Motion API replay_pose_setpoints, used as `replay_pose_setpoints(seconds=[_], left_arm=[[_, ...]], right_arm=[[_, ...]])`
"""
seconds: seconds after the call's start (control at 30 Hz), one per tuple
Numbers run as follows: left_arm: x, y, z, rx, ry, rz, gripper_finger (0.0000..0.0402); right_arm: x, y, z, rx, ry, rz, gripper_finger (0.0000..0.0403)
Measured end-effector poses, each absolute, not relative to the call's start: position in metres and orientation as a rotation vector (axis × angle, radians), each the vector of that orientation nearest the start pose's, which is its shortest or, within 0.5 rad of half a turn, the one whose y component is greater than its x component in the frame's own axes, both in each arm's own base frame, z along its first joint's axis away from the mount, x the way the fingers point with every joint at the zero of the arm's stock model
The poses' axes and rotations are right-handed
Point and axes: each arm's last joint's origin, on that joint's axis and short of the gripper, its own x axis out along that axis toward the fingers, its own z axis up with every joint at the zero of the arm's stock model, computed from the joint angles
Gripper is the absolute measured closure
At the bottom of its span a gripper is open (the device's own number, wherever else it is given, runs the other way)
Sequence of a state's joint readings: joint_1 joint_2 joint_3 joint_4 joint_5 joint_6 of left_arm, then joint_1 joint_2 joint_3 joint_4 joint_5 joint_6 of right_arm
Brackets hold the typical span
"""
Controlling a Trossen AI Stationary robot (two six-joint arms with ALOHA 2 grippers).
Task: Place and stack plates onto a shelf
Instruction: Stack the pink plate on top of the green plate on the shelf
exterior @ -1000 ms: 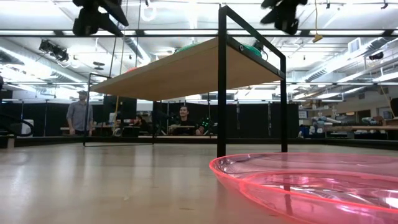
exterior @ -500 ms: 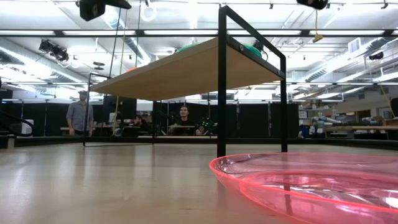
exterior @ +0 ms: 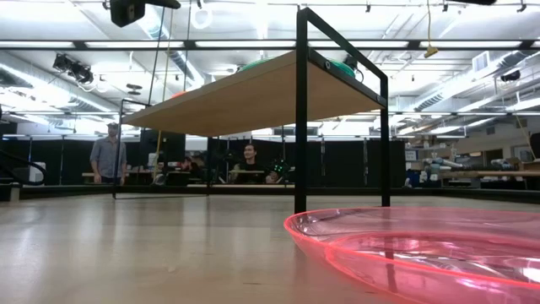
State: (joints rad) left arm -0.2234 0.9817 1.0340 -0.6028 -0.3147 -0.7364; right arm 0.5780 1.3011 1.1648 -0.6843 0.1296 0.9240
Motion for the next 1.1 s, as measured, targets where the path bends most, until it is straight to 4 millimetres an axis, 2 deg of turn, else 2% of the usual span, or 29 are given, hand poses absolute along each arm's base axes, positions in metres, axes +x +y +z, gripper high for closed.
replay_pose_setpoints(seconds=[0.23, 0.47, 0.87, 1.1], left_arm=[[0.193, -0.035, 0.346, -0.573, 0.468, 0.277, 0.0264], [0.193, -0.035, 0.346, -0.549, 0.471, 0.271, 0.0264], [0.193, -0.035, 0.346, -0.524, 0.474, 0.265, 0.0264], [0.193, -0.035, 0.346, -0.524, 0.474, 0.265, 0.0264]], right_arm=[[0.238, 0.169, 0.282, 0.599, 0.991, -0.03, 0.024], [0.249, 0.186, 0.249, 0.594, 1.085, -0.116, 0.024], [0.264, 0.198, 0.204, 0.547, 1.192, -0.225, 0.024], [0.266, 0.2, 0.19, 0.518, 1.221, -0.256, 0.024]])
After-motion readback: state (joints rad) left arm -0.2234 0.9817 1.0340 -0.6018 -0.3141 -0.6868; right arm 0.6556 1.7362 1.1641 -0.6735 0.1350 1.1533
